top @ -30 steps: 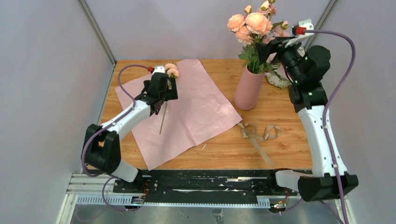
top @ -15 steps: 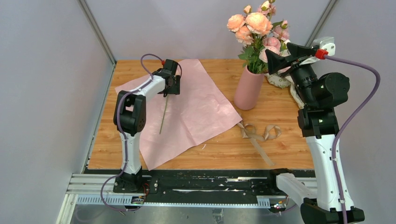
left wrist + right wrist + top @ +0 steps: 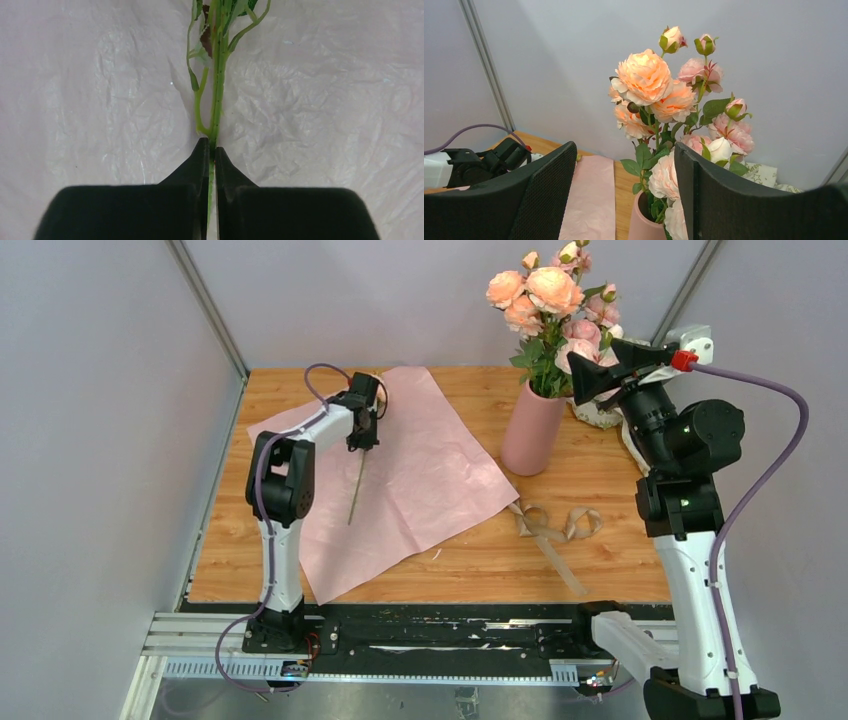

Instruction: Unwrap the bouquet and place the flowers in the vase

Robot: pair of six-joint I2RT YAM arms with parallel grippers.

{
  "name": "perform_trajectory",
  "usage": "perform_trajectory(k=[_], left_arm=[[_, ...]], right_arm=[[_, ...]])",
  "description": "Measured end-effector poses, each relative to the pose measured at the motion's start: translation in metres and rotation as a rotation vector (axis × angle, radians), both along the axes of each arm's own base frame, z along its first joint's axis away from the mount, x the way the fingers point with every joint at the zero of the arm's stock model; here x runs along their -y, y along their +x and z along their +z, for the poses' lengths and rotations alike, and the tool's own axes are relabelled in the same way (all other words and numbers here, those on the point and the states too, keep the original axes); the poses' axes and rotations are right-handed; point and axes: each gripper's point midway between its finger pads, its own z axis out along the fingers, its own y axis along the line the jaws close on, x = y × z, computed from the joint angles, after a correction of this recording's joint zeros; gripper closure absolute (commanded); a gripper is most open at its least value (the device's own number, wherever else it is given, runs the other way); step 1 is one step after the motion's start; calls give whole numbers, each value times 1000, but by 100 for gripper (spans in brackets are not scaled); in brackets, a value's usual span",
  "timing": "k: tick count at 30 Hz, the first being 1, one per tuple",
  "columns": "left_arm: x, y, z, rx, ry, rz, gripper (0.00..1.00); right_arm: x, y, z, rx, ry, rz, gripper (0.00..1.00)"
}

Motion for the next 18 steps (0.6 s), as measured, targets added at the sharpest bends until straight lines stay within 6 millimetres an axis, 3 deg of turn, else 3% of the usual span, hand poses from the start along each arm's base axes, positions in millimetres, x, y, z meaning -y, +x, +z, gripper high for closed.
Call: perform_trajectory(k=[4,7,12,14,16,18], left_arm=[[9,-13,11,39,-74,-49,100],[17,-27,44,105,-148,-90,100],[45,-37,150,390,-274,-196,100],[67,-53,194,524,-321,-275,100],[89,-71,225,614,-365,-350,100],[114,-92,254,690,-413,-432,100]], right_arm=[[-1,-3,2,7,-1,7,26],[-5,-6,2,9,-4,30,27],[-14,-11,2,0,4,89,28],[-22,-12,-1,-12,9,123,28],[-34,-10,-5,-28,11,161,28],[-58,-10,-12,-55,5,231,28]])
